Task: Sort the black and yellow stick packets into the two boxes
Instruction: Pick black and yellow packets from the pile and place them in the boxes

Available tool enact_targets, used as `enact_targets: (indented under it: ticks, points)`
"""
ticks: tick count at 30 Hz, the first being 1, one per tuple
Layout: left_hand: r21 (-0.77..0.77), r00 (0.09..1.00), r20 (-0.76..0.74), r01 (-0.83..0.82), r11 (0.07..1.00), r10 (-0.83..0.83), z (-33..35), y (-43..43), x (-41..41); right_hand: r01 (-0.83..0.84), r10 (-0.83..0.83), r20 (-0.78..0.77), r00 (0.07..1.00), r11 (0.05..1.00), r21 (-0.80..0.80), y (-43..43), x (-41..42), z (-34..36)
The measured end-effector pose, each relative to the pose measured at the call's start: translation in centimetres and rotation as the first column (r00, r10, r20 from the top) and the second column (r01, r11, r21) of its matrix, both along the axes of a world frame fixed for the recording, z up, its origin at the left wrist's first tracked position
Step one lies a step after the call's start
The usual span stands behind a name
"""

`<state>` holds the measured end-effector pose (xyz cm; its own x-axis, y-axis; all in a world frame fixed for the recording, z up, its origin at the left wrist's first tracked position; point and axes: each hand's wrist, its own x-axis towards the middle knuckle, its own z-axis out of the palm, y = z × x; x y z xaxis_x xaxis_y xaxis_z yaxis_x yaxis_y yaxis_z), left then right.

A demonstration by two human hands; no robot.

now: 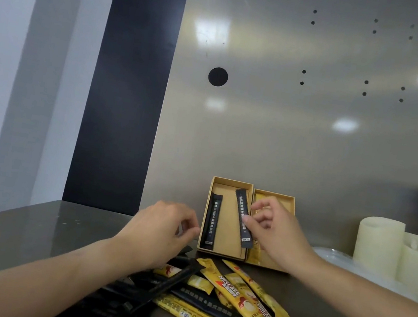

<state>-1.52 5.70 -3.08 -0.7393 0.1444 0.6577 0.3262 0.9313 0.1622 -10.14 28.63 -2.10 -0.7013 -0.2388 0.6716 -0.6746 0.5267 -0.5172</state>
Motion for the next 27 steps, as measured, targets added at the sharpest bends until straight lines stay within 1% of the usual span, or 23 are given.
enact_targets:
  ticks: [4, 7, 11, 18, 22, 27]
  points:
    - [-0.017, 0.999, 0.041, -0.015, 1.0, 0.015, -0.1, -0.4, -0.2, 0.092, -0.075, -0.12, 0.99, 0.985, 0.146, -2.0, -0.4, 1.2]
    - [-0.011, 1.0, 0.023, -0.005, 1.0, 0.006, -0.1, -0.3, -0.2, 0.136, -0.101, -0.183, 0.978, 0.972, 0.19, -3.7, -0.9, 1.1]
    - [-0.031, 1.0, 0.016, 0.004, 1.0, -0.003, -0.2, 0.1, -0.1, 0.178, -0.13, -0.202, 0.971, 0.954, 0.243, -5.2, -1.5, 0.2]
    - [-0.044, 1.0, 0.001, 0.013, 0.999, -0.013, -0.1, -0.2, -0.1, 0.259, -0.193, -0.239, 0.951, 0.924, 0.282, -5.5, -2.1, -1.0]
    - [-0.045, 1.0, 0.005, 0.003, 0.999, -0.002, -0.2, -0.3, -0.2, 0.332, -0.24, -0.286, 0.928, 0.879, 0.342, -5.7, -2.3, -1.0]
    - [-0.016, 0.999, -0.009, -0.044, 0.999, 0.044, -0.1, -0.6, -0.4, 0.36, -0.227, -0.341, 0.912, 0.84, 0.405, -5.6, -2.1, -1.5]
